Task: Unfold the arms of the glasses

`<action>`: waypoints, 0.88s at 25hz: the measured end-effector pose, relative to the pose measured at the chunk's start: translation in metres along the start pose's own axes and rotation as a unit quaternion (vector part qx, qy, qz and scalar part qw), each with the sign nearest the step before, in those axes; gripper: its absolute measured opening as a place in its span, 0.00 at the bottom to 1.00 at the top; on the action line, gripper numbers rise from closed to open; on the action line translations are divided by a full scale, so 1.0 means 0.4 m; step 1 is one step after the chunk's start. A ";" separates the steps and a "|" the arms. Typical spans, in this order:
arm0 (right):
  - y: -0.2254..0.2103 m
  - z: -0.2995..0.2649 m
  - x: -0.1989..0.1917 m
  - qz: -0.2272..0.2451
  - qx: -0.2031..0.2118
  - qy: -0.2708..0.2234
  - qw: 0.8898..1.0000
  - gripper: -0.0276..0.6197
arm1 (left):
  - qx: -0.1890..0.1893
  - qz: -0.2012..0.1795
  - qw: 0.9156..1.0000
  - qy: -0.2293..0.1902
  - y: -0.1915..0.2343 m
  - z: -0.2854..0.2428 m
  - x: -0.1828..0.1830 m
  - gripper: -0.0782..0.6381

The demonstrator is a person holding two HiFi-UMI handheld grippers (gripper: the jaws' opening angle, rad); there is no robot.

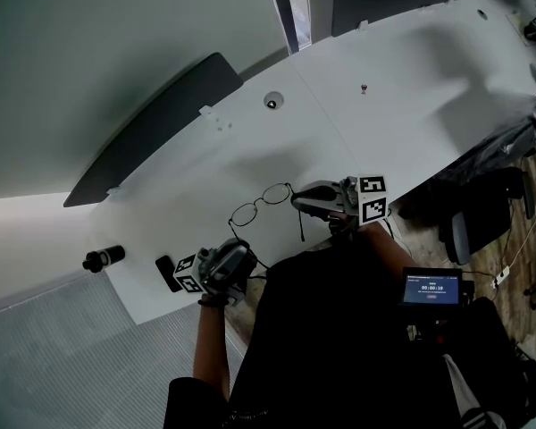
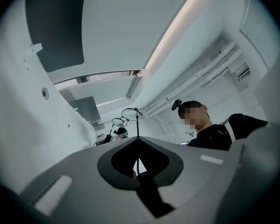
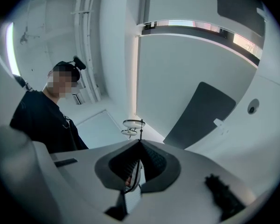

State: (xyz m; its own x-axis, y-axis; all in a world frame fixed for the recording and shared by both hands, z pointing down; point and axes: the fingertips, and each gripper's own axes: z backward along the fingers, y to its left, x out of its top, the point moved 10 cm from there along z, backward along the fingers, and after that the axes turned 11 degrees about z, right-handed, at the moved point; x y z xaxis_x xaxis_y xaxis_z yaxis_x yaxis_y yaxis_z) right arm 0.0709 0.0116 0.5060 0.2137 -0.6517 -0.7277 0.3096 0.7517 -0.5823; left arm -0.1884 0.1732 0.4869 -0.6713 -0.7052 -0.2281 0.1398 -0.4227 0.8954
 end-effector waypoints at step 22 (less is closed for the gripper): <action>0.008 -0.010 0.008 0.010 0.031 -0.008 0.999 0.06 | -0.015 -0.011 1.000 -0.004 -0.008 -0.004 0.002 0.12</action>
State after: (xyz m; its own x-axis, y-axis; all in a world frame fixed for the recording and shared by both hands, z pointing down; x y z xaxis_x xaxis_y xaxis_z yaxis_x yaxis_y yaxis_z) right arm 0.0689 0.0123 0.5003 0.2341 -0.6391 -0.7326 0.3626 0.7566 -0.5442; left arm -0.1883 0.1730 0.4833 -0.6802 -0.6908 -0.2453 0.1467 -0.4561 0.8778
